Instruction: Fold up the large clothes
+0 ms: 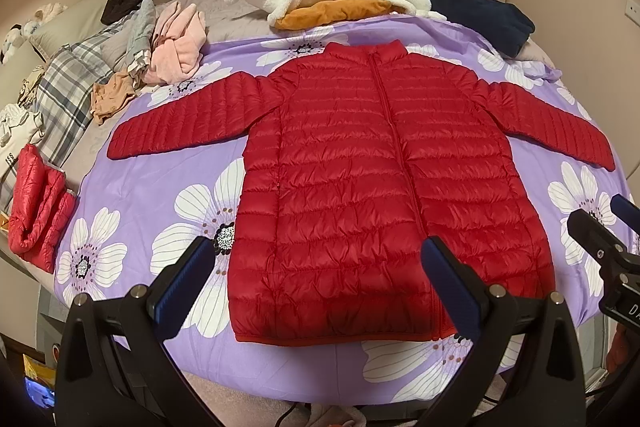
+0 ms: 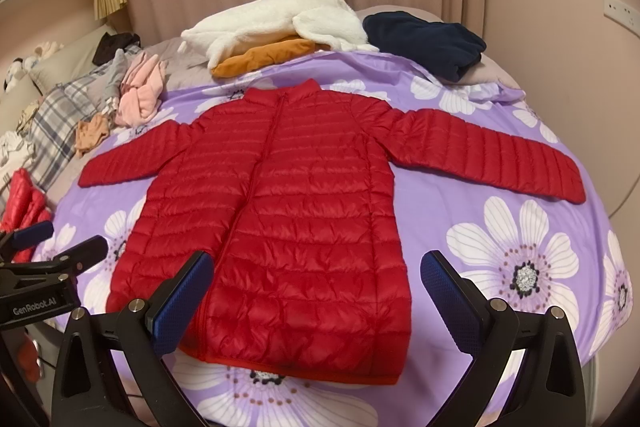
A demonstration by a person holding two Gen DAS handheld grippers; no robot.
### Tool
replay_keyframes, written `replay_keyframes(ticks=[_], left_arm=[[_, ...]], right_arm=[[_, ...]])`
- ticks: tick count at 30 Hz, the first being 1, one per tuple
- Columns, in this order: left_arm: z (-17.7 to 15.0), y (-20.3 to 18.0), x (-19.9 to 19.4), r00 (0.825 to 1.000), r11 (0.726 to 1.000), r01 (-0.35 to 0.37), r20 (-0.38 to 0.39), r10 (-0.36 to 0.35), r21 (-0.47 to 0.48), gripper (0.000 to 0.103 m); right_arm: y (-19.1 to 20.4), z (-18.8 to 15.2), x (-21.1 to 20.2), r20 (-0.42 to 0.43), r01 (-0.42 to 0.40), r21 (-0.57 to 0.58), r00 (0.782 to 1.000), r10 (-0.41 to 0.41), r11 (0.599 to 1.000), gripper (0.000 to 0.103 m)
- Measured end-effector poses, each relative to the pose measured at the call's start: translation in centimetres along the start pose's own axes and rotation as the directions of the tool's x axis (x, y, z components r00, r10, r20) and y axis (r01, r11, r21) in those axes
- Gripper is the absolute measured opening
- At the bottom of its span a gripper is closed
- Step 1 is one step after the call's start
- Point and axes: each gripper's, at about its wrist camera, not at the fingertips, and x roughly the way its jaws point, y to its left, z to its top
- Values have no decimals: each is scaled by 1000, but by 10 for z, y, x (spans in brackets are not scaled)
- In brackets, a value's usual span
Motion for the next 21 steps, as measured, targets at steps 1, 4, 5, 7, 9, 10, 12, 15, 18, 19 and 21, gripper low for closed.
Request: replay_keyframes(ticks=[1,4,5,7,9,10,12,15,18,19,21], left_arm=[[1,0,0,1000,1000,0,0,0,0,103],[1,0,0,1000,1000,0,1,0,-1,103],[1,0,0,1000,1000,-1,0,1,-1,103],[0,0,0,1000,1000,-1,0,1,-1,103],[-1,0,0,1000,1000,0,0,0,-1,103],[0,0,0,1000,1000,0,0,0,-1,103],[-1,1,1,1000,1000,4,0,-4,-3,103],[-5,5,8,999,999,31,-13,-32,-30,103],[-8,15,27,994,991,88,-62,-95,-105,103],[-8,16,32,991,988,94,-81,-105,-120,103],[-11,18,47,983,983,106,-131,-126,-149,103]], right_arm=[[0,0,0,0,0,0,1000,0,1000,102],[0,0,0,0,0,0,1000,0,1000,102],[0,0,0,0,0,0,1000,0,1000,102],[0,0,0,1,0,0,1000,0,1000,102],[0,0,0,1,-1,0,1000,1,1000,102],[0,1,0,1,-2,0,1000,2,1000,102],[0,1,-1,-1,-3,3,1000,3,1000,102],[-5,-3,8,-14,-59,44,998,60,997,102],[-23,-10,26,-48,-171,160,982,181,972,102],[-29,-12,31,-53,-191,197,977,205,961,102],[-46,-19,42,-57,-210,285,970,235,935,102]])
